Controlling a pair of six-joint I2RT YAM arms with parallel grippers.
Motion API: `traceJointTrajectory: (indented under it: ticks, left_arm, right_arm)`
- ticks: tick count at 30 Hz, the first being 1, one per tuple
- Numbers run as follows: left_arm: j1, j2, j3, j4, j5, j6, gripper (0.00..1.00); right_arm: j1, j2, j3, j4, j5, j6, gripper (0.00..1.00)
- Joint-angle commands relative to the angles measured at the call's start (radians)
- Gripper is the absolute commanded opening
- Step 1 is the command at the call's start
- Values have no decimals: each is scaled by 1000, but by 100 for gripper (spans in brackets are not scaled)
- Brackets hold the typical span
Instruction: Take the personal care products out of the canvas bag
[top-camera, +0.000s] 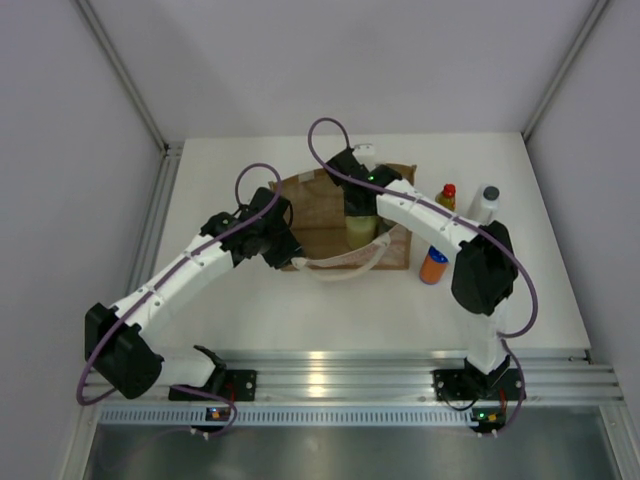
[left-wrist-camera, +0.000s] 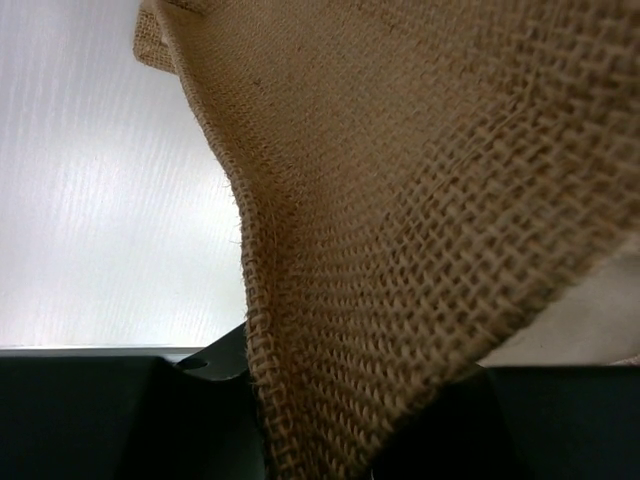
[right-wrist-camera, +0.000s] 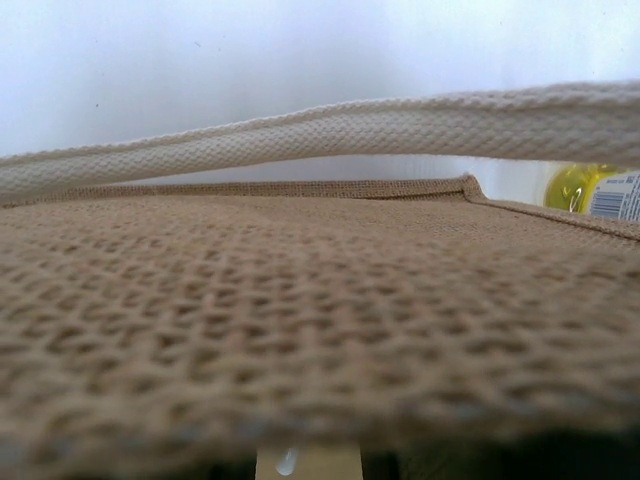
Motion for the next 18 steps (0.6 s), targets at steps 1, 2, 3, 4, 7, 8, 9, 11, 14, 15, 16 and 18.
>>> traceJointTrajectory:
  ticks: [1,2,3,4,7,8,9,11,14,15,16,18]
  left_arm:
    - [1,10,38,2,3,11,33]
    - [3,10,38,2,0,11,33]
    - [3,10,40,2,-2,12,33]
    - [3,11,41,2,-3,12,33]
    - [3,8,41,2,-6,14,33]
    - [3,11,43,2,-6,12,34]
    - [4,11,43,2,-6,12,34]
    - [4,11,44,2,-8,14,33]
    - [3,18,54,2,-8,18,34]
    - [4,22,60,2,-8,19,34]
    - [4,24,63,2,-6,22,34]
    - [4,28,67,2,-8,22,35]
  right_arm:
    - [-11,-82,-14,46,-49,-56,0]
    - [-11,-86,-12,57,-55,-59,0]
    - [-9,-97,-11,57,-67,-64,0]
    - [-9,-105,-8,66,-75,-75,0]
    - [-7,-137,5,70,-79,-111,0]
    - [-6,-143,8,70,-81,-119,0]
    - [-1,-158,12,69,-76,-127,0]
    - [2,-174,25,69,-84,-147,0]
    - [9,-211,25,66,-96,-164,0]
    - [9,-217,20,64,-110,-165,0]
    - [9,-224,20,60,-115,-167,0]
    - [12,-240,32,44,-125,-167,0]
